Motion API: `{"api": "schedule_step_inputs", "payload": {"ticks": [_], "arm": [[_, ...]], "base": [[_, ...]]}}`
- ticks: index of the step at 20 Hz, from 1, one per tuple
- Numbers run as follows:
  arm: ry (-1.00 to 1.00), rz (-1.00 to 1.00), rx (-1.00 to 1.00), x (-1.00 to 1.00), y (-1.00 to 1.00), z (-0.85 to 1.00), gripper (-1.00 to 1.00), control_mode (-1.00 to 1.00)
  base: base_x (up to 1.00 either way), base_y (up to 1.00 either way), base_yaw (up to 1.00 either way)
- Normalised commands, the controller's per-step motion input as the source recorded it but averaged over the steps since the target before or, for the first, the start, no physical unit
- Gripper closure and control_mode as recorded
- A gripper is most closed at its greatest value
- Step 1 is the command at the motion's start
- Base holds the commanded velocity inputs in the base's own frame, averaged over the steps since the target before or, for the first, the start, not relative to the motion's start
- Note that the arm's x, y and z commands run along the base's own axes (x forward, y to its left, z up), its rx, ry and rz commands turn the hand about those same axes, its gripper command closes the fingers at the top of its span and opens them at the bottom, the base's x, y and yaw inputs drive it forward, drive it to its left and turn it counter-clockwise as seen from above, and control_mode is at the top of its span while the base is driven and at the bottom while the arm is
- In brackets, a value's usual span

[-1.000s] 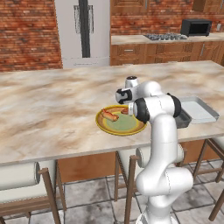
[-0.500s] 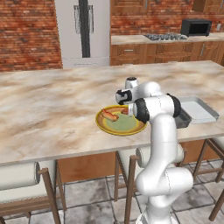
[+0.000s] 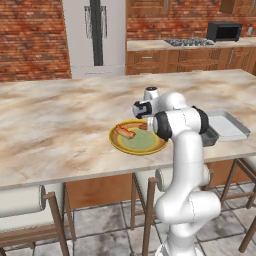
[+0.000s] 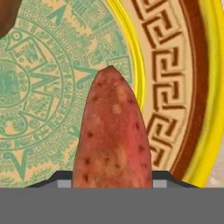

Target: Place one cooked food and one vegetable from the large plate to each tupperware container.

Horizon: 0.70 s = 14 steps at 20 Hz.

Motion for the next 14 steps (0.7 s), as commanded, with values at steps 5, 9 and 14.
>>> {"api": "schedule_step_inputs", "payload": {"ticks": [5,9,14], "arm": [[-0.15,-0.13,0.00,-0.73,-0.49,0.67,1.00,-1.00],[-0.23,-0.16,0.00,-0.94,-0.85,0.83,1.00,-1.00],[-0.24,-0.21,0.00,-0.77,-1.00,0.62,1.00,-1.00]], "base": [[0.00,0.00,0.00],[0.00,0.00,0.00],[0.00,0.00,0.00]]}}
